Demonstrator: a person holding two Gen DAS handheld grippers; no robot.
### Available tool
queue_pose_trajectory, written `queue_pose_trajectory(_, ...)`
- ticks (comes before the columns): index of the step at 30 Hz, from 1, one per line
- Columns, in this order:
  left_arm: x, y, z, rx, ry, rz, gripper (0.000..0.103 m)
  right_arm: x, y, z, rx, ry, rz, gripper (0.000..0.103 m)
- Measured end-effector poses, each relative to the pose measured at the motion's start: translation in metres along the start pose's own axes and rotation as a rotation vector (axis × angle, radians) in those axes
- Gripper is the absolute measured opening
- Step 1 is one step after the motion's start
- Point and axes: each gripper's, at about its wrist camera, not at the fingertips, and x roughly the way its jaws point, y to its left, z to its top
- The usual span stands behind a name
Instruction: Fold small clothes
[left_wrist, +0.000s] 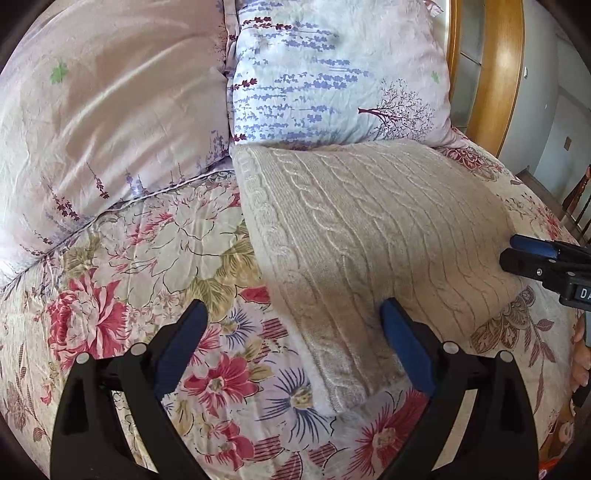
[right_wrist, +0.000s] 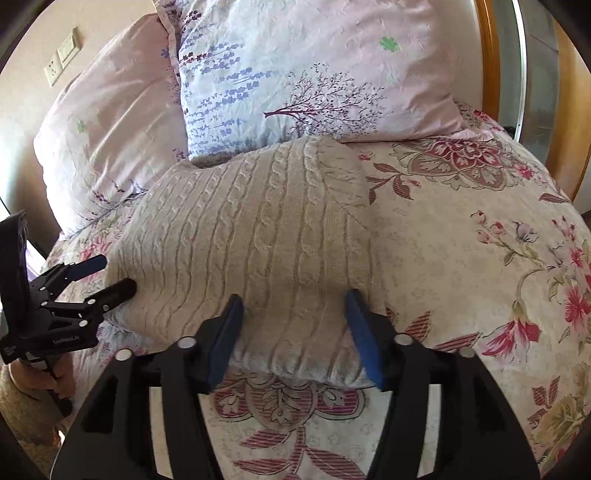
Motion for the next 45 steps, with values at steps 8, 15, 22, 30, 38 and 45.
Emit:
queue_pose_trajectory(8,-0.014,0.002,0.01,-0.009,-0.039,-0.022,0.095,-0.019,-0.004,0.021,0.079,-0.047,0.028,0.097)
queue_pose_trajectory(15,-0.011,0.041,0.034,-0.21,-0.009,-0.235,0.101,-0.017,-0.058,0.048,0.317,-0.034,0.075,0.102)
queue_pose_trajectory(22,0.013,0.058,0.057,-0.316,0.038,-0.319,0.1,0.018,-0.083,0.068,0.434,0.053,0.224,0.102)
queue_pose_trajectory(30,0.062,0.067,0.051,-0.454,0.168,-0.425,0.085,0.056,-0.083,0.076,0.438,0.152,0.301,0.091)
queue_pose_trajectory(38,0.081,0.072,0.047,-0.539,0.179,-0.577,0.072,0.072,-0.08,0.073,0.423,0.224,0.425,0.067)
queue_pose_trajectory(45,0.085,0.08,0.041,-0.563,0.174,-0.626,0.063,0.083,-0.075,0.074,0.413,0.274,0.508,0.047)
